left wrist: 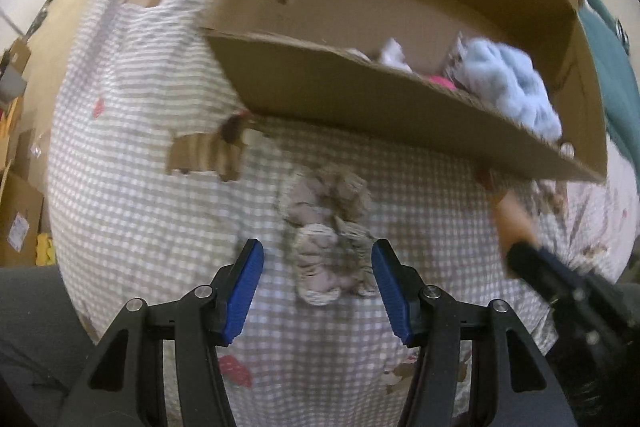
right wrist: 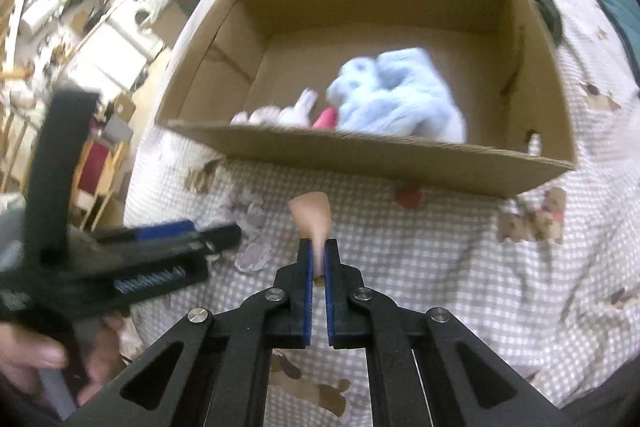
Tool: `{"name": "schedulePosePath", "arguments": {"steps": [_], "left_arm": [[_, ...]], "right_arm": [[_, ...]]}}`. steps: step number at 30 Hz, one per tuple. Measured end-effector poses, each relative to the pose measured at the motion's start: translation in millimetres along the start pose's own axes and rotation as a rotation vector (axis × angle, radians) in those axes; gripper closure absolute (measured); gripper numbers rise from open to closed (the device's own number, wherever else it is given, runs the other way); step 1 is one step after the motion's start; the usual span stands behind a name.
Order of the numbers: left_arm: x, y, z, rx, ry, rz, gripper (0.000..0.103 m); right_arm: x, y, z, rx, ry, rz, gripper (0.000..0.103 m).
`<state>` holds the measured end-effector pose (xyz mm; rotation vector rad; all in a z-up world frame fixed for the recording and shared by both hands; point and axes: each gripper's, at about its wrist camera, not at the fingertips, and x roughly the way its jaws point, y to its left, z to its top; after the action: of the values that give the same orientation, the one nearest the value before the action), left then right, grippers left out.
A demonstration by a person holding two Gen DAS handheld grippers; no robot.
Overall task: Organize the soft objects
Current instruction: 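Grasp the grey lace scrunchie with the left tool while the right tool grasps the tan cylinder, then carry the scrunchie and the tan cylinder over the box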
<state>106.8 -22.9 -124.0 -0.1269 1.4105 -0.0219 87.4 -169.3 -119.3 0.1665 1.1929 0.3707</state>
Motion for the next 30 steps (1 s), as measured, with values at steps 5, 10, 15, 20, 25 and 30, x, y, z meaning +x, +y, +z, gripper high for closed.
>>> {"name": "schedulePosePath", "arguments": {"steps": [5,10,15,20,25,30], "left_arm": [[15,-13,0,0.056,0.016,0.03,0.05],[21,-16,2,0.067,0.021,0.024,0.061],[14,-21,3,0.107,0.0,-0.009,0.094],[-6,-12,1,0.11,-0.056,-0.016,0.094],[-29,4,-4,0.068,-0.107,-0.026,0.094],[-82,15,-11,0.024,-0.215,-0.076,0.094]], "right_arm": [[-11,-15,12,0.053,-0.04,0.022,0.096],[-11,-15,13,0.048,-0.038,0.03,0.096],[-5,-11,14,0.054,-0.043,0.044,0.096],[-5,-12,14,0.053,-0.043,0.045,0.096],[-7,-12,11,0.049,-0.043,0.045,0.096],[-22,-9,5,0.06,-0.051,0.093,0.096]]}}
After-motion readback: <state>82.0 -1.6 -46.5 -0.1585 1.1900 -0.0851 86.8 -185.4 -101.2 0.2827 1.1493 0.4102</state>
